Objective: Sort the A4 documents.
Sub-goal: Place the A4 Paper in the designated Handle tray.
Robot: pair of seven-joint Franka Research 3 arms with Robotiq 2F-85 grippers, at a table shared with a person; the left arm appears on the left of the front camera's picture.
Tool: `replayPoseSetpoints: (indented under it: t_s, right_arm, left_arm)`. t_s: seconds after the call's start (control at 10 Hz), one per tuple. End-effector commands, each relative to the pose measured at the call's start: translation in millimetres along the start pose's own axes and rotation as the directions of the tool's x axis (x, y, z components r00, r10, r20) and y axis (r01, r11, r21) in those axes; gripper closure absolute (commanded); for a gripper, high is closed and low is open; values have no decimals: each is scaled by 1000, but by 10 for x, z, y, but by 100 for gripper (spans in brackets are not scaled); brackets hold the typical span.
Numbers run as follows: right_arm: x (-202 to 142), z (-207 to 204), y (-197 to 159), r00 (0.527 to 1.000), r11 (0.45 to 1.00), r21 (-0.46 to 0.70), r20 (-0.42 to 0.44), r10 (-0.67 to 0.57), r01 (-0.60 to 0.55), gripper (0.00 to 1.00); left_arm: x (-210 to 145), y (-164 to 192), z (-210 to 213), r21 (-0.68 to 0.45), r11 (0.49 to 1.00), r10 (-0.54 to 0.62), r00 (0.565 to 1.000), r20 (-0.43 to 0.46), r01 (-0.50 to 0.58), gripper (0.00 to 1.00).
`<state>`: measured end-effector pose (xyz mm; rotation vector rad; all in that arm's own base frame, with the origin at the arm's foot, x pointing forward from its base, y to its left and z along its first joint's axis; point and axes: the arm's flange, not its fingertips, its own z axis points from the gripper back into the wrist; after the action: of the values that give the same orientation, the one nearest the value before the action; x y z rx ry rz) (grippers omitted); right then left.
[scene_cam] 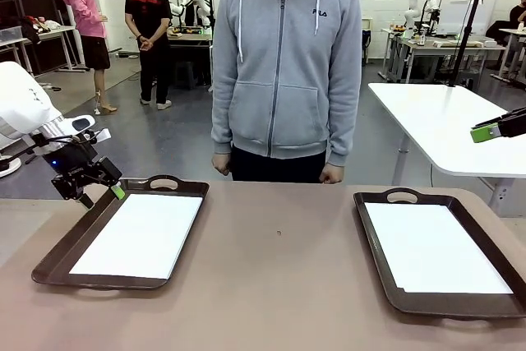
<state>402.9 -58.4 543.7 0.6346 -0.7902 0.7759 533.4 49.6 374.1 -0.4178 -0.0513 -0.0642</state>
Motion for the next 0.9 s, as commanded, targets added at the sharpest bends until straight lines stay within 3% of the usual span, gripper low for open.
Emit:
replayPoseSetpoints:
  t_s: [0.0,0.8]
  right_arm:
    - [5,-3,1,1000,1000,6,13,2,-2,0]
    - [5,-3,1,1000,1000,6,13,2,-2,0]
  left_arm:
    - [-1,-1,7,-1,1000,-7,1000,-2,7,0]
    - [-1,-1,7,-1,1000,-7,1000,-2,7,0]
